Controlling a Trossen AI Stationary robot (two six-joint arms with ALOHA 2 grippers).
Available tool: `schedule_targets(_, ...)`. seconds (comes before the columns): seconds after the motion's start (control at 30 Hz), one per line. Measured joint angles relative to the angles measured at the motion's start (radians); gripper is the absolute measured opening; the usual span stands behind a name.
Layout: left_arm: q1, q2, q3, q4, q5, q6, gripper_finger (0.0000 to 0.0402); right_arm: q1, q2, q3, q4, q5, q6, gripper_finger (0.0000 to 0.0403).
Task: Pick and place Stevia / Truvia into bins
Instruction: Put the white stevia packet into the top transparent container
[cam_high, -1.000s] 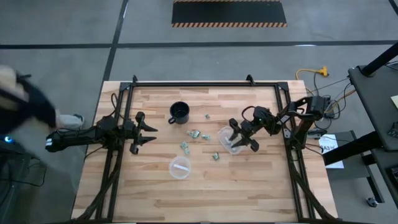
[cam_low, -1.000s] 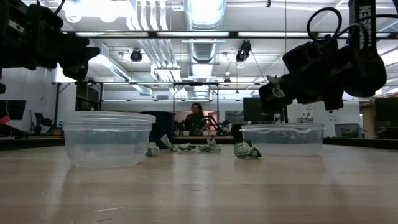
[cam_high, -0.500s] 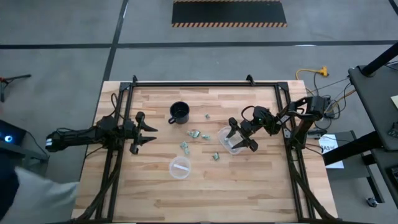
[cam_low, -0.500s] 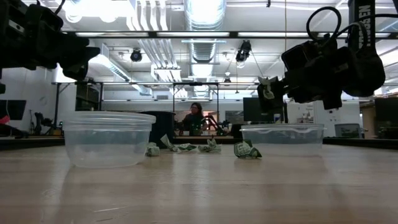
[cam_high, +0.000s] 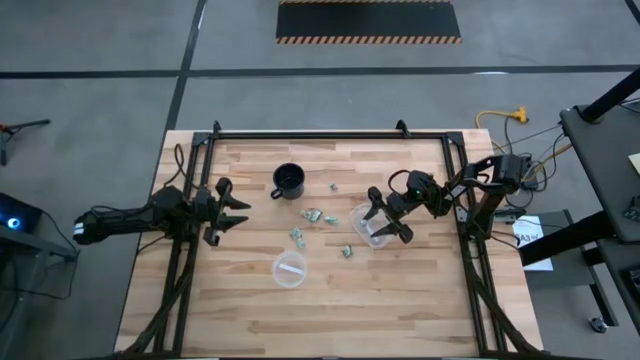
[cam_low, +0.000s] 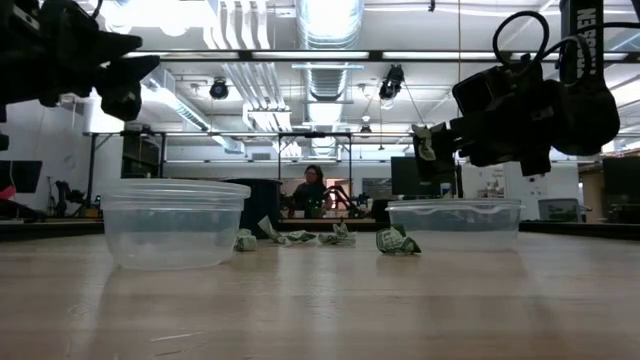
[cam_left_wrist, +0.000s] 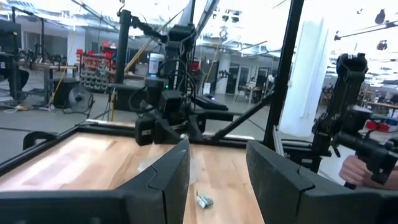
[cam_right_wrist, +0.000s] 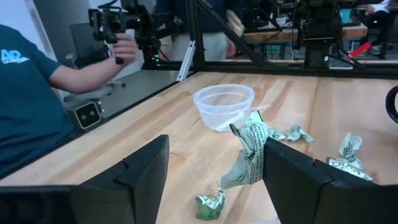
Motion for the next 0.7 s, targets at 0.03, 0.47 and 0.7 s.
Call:
schedule_targets(0.03,0.0,0.0,0.0,-0.002,0.0,0.0,0.0141,0.0,0.0,0.0,0.0,0.0,0.0,0.0228)
schedule_targets(0.47,0.0,0.015,0.0,0.16,-0.004,-0.039,0.0141,0.0,0.0,0.0,0.0,0.004,0.003,0.0233)
schedule_targets(0.7,0.0,0.118,0.0,0.219,-0.047,-0.027,0.0141,0.0,0.0,0.004,0.0,0.004,0.003,0.0233)
